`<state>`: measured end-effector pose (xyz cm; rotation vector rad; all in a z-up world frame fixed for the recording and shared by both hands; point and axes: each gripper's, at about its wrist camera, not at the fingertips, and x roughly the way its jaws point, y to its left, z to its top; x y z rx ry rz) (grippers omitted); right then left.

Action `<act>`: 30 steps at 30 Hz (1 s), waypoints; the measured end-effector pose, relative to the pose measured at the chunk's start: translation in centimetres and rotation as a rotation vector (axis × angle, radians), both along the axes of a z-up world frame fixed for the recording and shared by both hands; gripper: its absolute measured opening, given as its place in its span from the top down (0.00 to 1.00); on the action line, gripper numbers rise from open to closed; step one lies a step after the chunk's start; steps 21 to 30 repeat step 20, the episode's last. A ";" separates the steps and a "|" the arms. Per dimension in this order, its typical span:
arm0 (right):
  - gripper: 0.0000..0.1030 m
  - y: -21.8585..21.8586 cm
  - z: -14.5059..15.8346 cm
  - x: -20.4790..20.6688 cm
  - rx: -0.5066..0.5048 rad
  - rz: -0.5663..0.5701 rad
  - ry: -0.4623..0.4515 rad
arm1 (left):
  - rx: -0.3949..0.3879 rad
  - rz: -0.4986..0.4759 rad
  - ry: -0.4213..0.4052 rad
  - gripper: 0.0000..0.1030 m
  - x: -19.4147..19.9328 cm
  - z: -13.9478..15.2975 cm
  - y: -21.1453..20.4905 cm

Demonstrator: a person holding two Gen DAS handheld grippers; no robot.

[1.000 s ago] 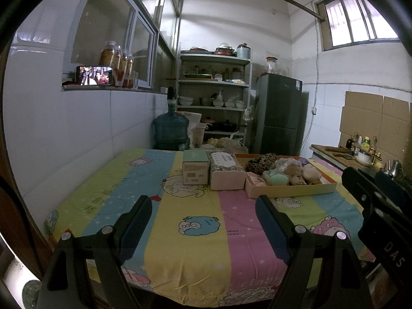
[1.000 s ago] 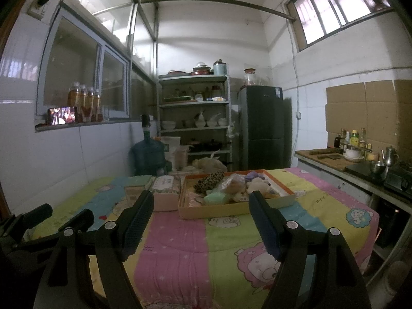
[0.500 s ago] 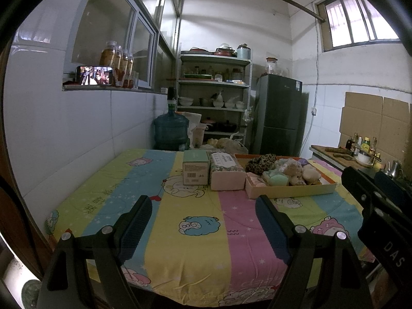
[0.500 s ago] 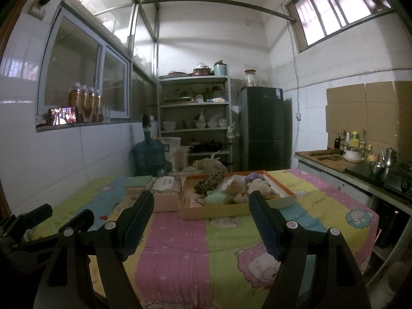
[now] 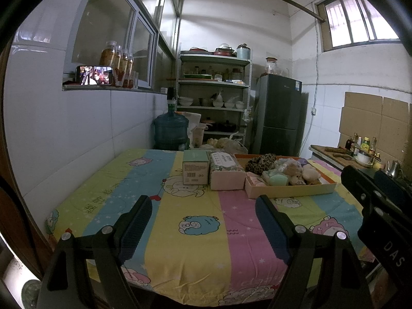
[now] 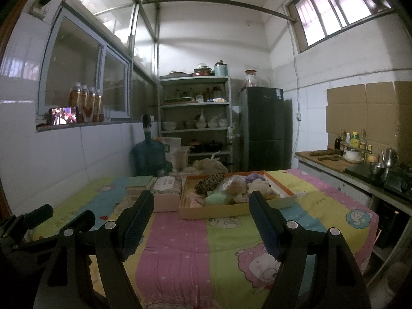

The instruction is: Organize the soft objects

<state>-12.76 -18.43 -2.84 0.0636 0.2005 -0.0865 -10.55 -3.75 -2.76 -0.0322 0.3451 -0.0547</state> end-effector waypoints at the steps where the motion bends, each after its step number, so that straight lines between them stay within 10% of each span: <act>1: 0.25 0.0 0.0 0.1 0.000 0.000 0.000 | 0.000 0.000 0.000 0.20 0.0 0.0 0.0; 30: 0.25 0.1 -0.1 0.2 -0.001 0.007 0.002 | -0.005 -0.002 0.002 0.20 -0.5 -0.1 -0.1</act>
